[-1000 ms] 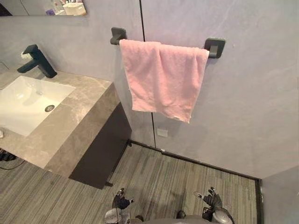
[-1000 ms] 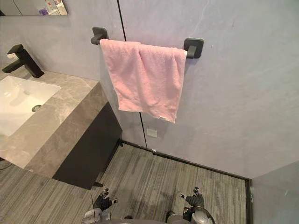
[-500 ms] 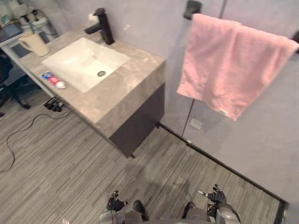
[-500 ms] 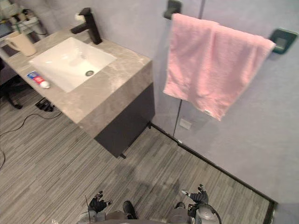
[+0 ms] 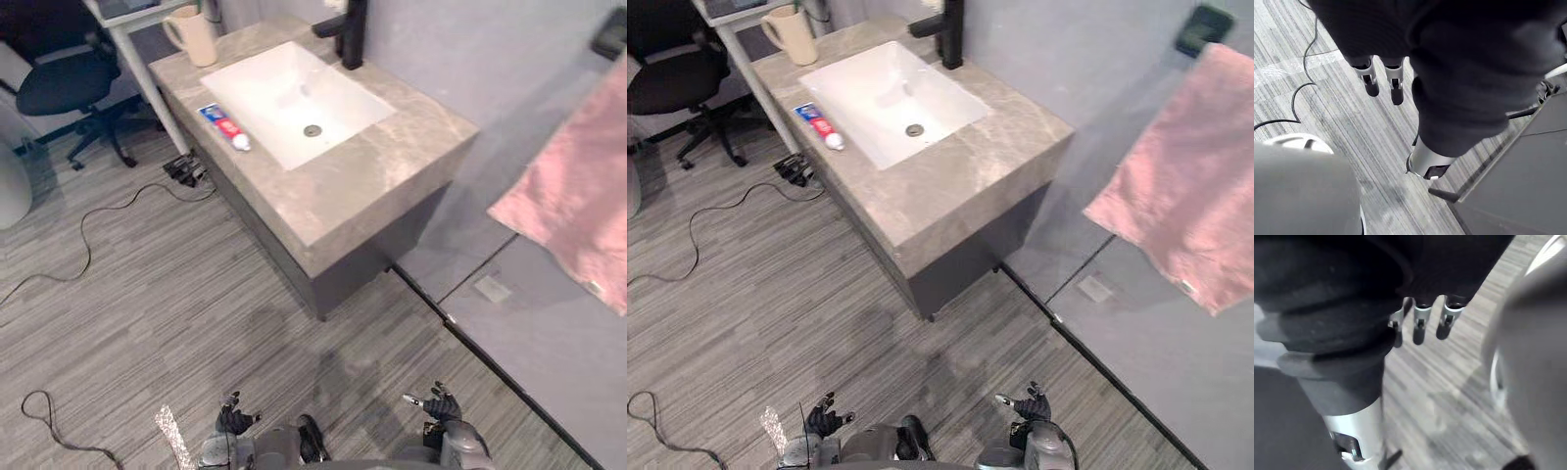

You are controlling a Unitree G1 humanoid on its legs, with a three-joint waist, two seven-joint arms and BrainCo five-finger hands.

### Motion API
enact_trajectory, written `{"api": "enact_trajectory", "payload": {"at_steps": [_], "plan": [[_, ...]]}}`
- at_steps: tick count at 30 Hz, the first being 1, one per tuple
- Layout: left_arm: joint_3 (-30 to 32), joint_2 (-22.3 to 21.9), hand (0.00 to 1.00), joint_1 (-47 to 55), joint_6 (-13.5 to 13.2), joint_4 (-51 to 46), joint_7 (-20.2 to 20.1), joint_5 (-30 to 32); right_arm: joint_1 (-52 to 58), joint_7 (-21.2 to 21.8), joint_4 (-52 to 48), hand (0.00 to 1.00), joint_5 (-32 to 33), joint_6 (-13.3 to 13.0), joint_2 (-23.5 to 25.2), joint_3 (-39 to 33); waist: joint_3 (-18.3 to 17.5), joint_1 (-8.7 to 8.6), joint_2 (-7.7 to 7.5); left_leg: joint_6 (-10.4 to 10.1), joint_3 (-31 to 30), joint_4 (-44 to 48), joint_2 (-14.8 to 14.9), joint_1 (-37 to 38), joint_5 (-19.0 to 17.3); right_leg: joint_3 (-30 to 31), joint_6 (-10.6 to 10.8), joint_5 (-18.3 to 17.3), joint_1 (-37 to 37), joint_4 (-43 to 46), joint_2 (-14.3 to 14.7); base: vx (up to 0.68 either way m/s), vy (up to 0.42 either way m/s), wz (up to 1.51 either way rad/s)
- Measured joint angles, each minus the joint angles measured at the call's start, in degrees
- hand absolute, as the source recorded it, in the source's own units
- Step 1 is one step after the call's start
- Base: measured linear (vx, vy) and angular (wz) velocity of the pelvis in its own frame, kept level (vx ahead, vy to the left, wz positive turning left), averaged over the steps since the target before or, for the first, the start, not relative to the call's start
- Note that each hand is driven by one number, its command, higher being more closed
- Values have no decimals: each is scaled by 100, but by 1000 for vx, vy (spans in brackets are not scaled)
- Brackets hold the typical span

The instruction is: Organize washtable

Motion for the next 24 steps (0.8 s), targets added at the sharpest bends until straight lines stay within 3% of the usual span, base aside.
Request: {"api": "enact_trajectory", "payload": {"at_steps": [1, 2, 4, 5, 6, 8, 9, 13, 15, 16, 17, 18, 19, 21, 24], "plan": [[36, 78, 0, -8, 23, 19, 12, -1, -28, -9, -15, 0, 115, -6, 93, 35, 103, -4, -146, 77, -152, -276, -129, 225, 55, 293, -150, -326, -284, 89, 540, 208, 68, 76], [65, 105, 0, -14, 36, 53, 14, 0, -42, -4, -19, 0, 165, -14, 90, 69, 144, -10, -203, 85, -190, -381, -169, 337, 62, 335, -228, -426, -402, 34, 757, 180, 37, 62], [201, 40, 0, -72, 76, 170, 15, -8, -28, 19, -67, 0, 301, -103, 83, 142, 187, -59, -223, 94, -557, -561, -269, 616, 29, 347, -323, -474, -853, -381, 1523, 311, 30, 92], [295, -66, 0, -75, 75, 167, 13, -10, -3, 19, -117, 0, 380, -123, 84, 122, 198, -80, -203, 52, -789, -595, -323, 748, 2, 485, -327, -461, -1020, -607, 1769, 1169, 19, 386], [899, -587, 0, -226, 56, 134, -5, 47, 421, 20, -494, 0, 474, -149, 51, -125, 100, -100, -192, -364, -1639, 522, -386, 894, -381, 742, -706, 281, -919, -981, 1761, 1198, -31, 380], [1109, -718, 0, -210, 70, -15, -1, 47, 408, 11, -539, 0, 487, -164, 83, -153, 89, -53, -47, -848, -1262, 2203, 72, 145, -76, 611, -862, 165, -566, -1215, 1819, 901, -67, 199], [1175, -715, 0, -170, 80, -75, 4, 46, 385, -36, -559, 0, 573, -53, 162, -217, 86, -22, -23, -936, -1106, 2837, 340, -34, -35, 698, -890, 148, -318, -1393, 1918, 554, -77, -3], [1219, -790, 0, -192, 94, -245, 2, 35, 435, -135, -398, 0, 811, 311, 169, -578, 100, 112, -69, -813, -810, 3162, 950, -79, -208, 1153, -938, 117, 534, -1903, 2019, 410, 5, -59], [1217, -806, 0, -209, 93, -298, 3, 34, 508, -129, -402, 0, 786, 294, 180, -651, 101, 166, -87, -808, -662, 2662, 1181, -109, -212, 1249, -907, 100, 747, -1946, 1948, 192, 136, -77], [1215, -818, 0, -245, 95, -322, 2, 35, 565, -132, -413, 0, 715, 258, 221, -726, 72, 158, -108, -833, -528, 2153, 1331, -146, -186, 1252, -737, -1, 866, -1991, 1870, 106, 142, -70], [1213, -861, 0, -262, 121, -319, 3, 35, 661, -130, -464, 0, 673, 234, 232, -784, 36, 141, -62, -873, -470, 1601, 1402, -162, -2, 1229, -571, -116, 922, -2013, 1848, 119, 272, -72], [1214, -1049, 0, -276, 155, -270, 2, 35, 829, -120, -574, 0, 638, 210, 152, -884, -76, 100, 224, -809, -541, 795, 1590, -292, 843, 1212, -411, -262, 883, -1935, 1993, 83, 273, -52], [1209, -1122, 0, -279, 181, -248, -2, 36, 861, -120, -567, 0, 611, 220, 138, -942, -116, 102, 269, -1019, -620, 800, 1575, -285, 711, 1264, -343, -339, 834, -1829, 2019, 84, 359, -20], [1113, -1130, 0, -310, 202, -224, -30, 59, 1092, -109, -551, 0, 595, 225, 406, -1179, -266, 54, -65, -961, -550, 526, 1184, -95, 613, 1257, -151, -481, 778, -1607, 1544, 50, 259, 29], [1108, -1076, 0, -152, 201, -279, -23, 120, 1182, -102, -485, 0, 435, 248, 529, -1262, -500, 103, -221, -808, -379, 515, 964, -102, 520, 1390, 24, -439, 702, -1677, 1299, -35, 180, -3]]}}
